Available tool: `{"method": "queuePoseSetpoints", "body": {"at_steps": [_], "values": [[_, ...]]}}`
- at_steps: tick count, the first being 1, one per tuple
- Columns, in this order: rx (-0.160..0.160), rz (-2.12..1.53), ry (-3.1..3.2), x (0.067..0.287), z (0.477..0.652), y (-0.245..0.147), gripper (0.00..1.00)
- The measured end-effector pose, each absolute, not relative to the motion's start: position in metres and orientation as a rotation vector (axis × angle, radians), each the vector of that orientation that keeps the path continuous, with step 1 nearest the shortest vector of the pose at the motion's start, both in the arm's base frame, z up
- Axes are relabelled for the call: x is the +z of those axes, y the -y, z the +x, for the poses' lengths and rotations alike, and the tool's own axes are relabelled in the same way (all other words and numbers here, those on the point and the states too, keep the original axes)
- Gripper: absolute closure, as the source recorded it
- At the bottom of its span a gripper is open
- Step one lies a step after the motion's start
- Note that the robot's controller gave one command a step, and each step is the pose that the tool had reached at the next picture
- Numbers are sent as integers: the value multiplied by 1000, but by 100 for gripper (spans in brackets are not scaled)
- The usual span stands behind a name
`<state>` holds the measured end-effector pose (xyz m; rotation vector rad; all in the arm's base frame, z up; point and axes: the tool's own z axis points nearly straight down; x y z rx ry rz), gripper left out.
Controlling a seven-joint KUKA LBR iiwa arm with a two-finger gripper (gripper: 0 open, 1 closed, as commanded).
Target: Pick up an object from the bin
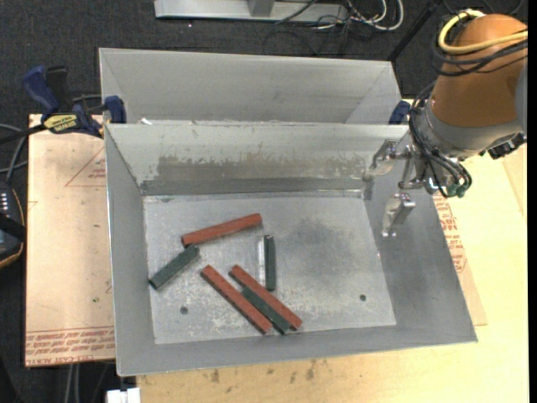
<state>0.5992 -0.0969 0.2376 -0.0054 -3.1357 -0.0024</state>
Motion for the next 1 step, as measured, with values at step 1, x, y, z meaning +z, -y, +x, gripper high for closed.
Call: {"method": "queuePoseSetpoints", "body": {"at_steps": [1], "values": [[0, -2, 3143, 242, 601, 97, 0]]}}
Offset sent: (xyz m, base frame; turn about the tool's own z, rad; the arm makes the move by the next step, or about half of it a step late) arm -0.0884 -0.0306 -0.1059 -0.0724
